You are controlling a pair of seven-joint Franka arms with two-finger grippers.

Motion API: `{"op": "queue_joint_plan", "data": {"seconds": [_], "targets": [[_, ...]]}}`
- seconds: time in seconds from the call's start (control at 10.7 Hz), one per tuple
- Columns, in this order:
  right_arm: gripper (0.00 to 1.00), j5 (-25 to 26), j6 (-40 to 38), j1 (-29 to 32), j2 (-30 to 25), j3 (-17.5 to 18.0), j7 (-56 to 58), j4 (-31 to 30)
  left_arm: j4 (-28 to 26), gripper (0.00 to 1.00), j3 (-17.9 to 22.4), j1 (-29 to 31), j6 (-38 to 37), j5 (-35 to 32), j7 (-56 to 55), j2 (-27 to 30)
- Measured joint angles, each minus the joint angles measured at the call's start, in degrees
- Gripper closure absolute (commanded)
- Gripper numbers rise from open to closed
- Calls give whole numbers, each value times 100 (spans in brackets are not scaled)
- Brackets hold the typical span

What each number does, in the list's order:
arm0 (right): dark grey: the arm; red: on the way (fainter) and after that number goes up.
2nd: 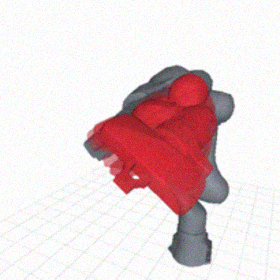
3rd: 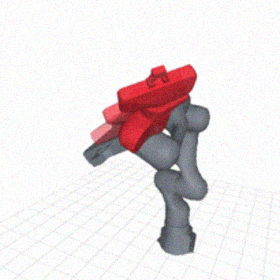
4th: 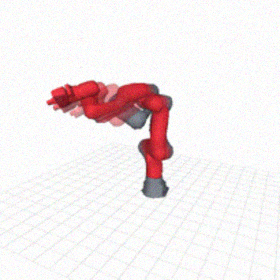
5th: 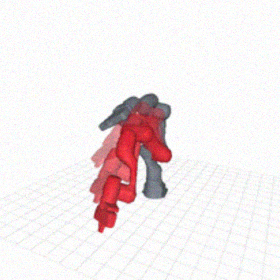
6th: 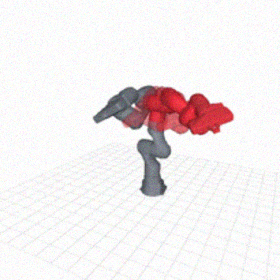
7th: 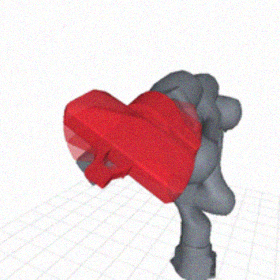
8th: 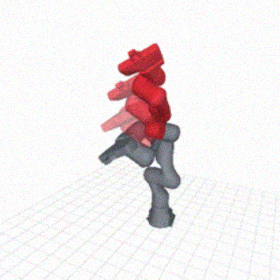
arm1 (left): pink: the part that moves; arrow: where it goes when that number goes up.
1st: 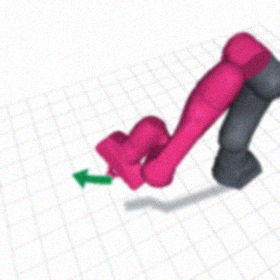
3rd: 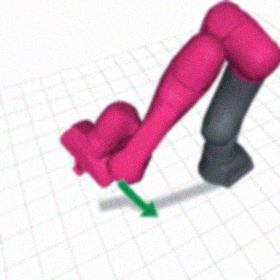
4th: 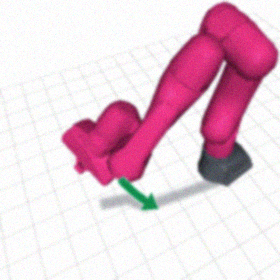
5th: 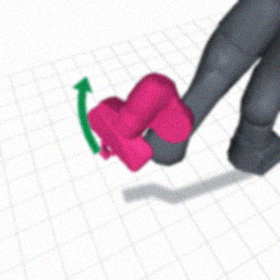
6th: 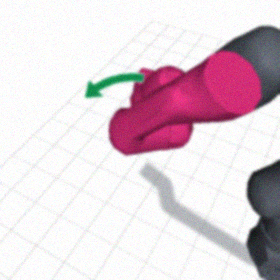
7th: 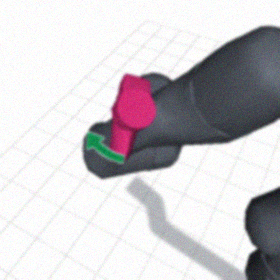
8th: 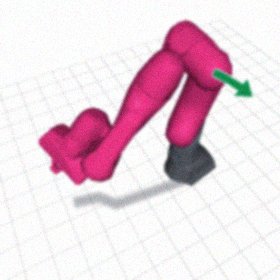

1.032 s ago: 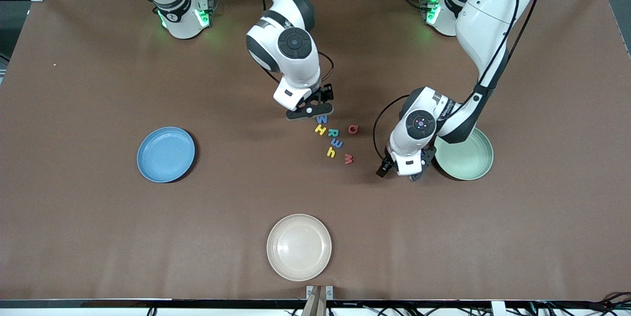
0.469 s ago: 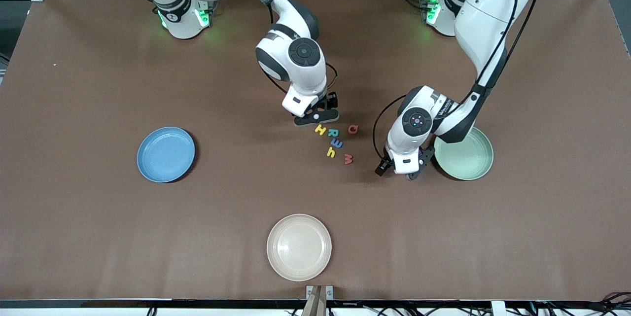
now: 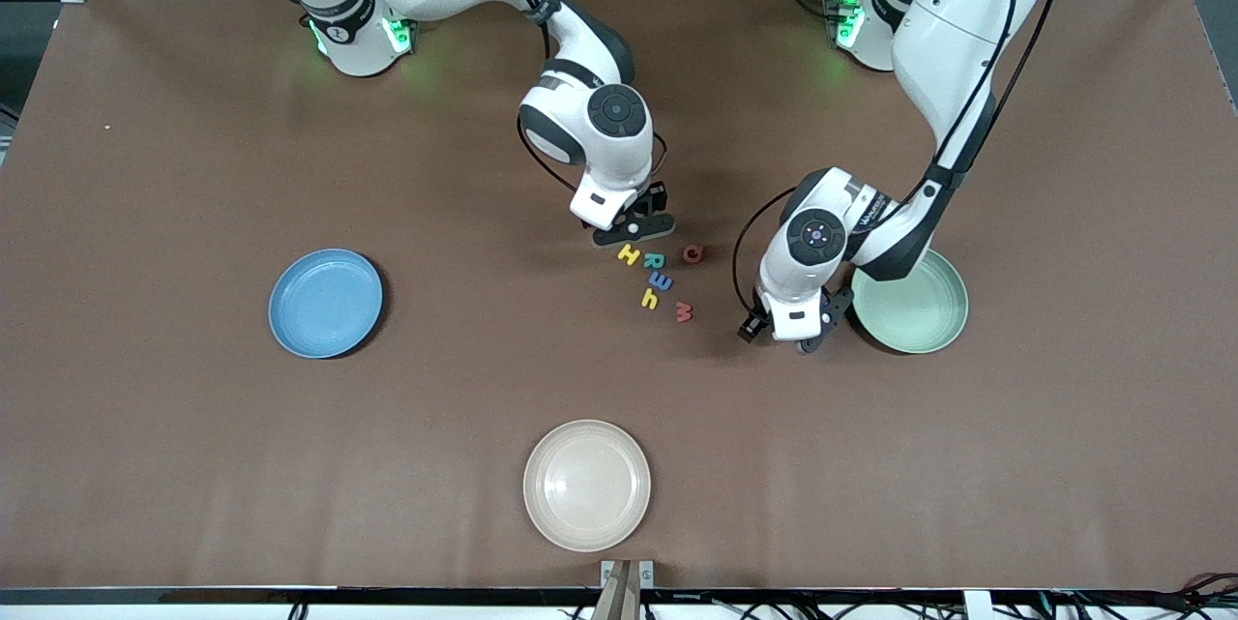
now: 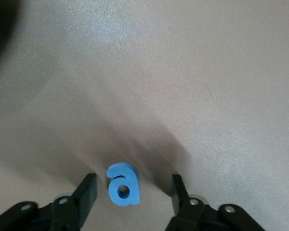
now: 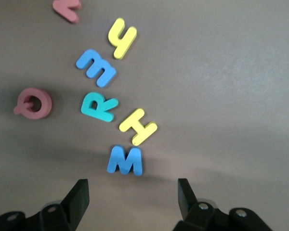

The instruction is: Sort uppercase to blue plate, lowercase to green plate

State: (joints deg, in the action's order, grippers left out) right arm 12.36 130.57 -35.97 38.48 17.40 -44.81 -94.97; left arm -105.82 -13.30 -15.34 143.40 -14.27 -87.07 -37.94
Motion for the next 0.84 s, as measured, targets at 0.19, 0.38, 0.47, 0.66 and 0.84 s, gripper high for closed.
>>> {"op": "queue_joint_plan", "data": {"seconds": [0.19, 0.38, 0.47, 0.66, 0.84], "targets": [[20, 29, 269, -76, 101, 1, -77, 0, -23, 46, 0, 0, 0, -3, 0, 19], [21, 50, 361, -91, 186, 0, -100, 9, -36, 54, 1, 0, 0, -4, 0, 39], [21, 68, 363, -91, 238, -1, -100, 52, -37, 58, 1, 1, -1, -4, 0, 40], [21, 111, 361, -91, 313, -3, -101, 157, -44, 63, 1, 1, -2, -7, 1, 54], [21, 210, 353, -92, 368, -6, -101, 175, -48, 68, 1, 0, -2, -8, 3, 61]]}}
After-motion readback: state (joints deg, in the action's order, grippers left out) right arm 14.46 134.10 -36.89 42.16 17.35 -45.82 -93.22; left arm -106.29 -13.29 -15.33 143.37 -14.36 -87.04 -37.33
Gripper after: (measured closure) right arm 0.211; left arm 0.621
